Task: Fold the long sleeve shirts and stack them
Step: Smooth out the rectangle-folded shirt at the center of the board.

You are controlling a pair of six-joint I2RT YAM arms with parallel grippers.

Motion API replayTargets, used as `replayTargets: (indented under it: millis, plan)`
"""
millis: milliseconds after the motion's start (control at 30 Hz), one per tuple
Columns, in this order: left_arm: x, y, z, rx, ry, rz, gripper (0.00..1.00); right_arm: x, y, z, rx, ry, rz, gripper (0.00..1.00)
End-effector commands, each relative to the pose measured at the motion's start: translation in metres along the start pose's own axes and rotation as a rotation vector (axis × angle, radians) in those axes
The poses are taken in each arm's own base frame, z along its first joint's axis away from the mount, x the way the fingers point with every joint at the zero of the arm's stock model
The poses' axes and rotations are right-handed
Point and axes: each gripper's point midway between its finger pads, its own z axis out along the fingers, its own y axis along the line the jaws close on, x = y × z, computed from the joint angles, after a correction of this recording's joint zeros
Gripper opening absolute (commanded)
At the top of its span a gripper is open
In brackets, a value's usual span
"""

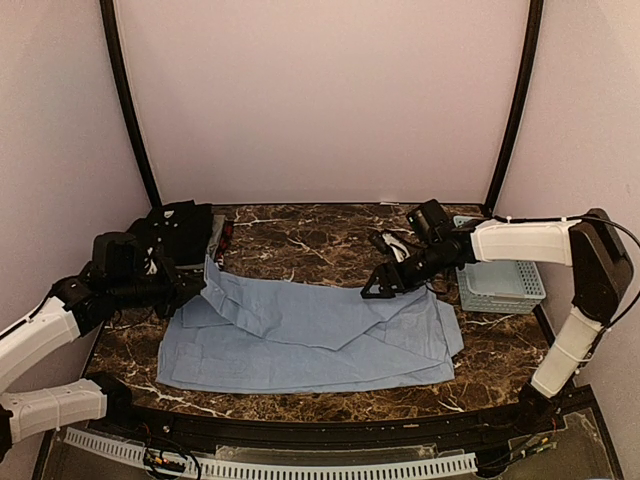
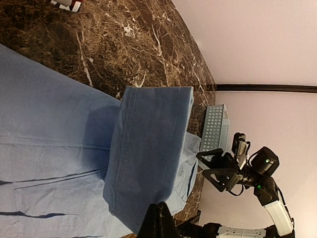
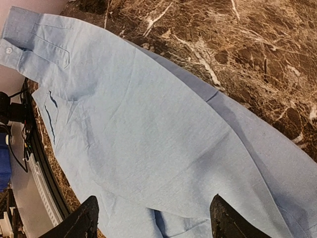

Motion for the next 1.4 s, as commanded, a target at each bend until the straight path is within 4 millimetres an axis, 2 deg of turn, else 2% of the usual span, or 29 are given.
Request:
replayTargets:
  millis: [0,133,267,467,600,867,967,1067,1133,1233,1367]
  plan:
    - [0.001,0.027,0.002,-0.06,-0.014,-0.037,0.0,-0.009,0.013,-0.007,-0.013,-0.024,-0.053,0.73]
    - [0.002,0.048,0.007,-0.099,-0.014,-0.046,0.0,-0.002,0.009,0.0,-0.011,-0.006,-0.039,0.73]
    - [-0.006,0.065,0.009,-0.174,-0.054,0.008,0.0,0.0,0.008,0.003,-0.01,0.002,-0.037,0.73]
    - [-0.041,0.078,0.003,-0.334,-0.184,0.203,0.0,0.0,0.008,0.003,-0.01,0.004,-0.037,0.74]
    - [-0.054,0.091,0.003,-0.439,-0.214,0.299,0.0,0.001,0.007,0.005,-0.005,0.011,-0.032,0.74]
    - [-0.052,0.119,0.002,-0.533,-0.203,0.314,0.05,0.003,0.003,0.001,0.028,0.015,-0.032,0.74]
    - [-0.052,0.121,-0.003,-0.542,-0.22,0.318,0.08,0.002,0.002,0.0,0.041,0.016,-0.032,0.74]
    - [-0.057,0.117,-0.005,-0.541,-0.241,0.343,0.16,-0.001,0.0,-0.002,0.057,0.01,-0.026,0.74]
    - [-0.057,0.106,0.003,-0.48,-0.226,0.375,0.19,-0.001,0.001,-0.003,0.059,0.007,-0.017,0.74]
    - [-0.042,0.092,0.024,-0.366,-0.12,0.403,0.28,0.002,0.006,-0.003,0.048,-0.002,-0.002,0.74]
    - [-0.03,0.083,0.049,-0.278,-0.024,0.422,0.37,0.018,0.009,0.008,0.062,0.03,0.018,0.74]
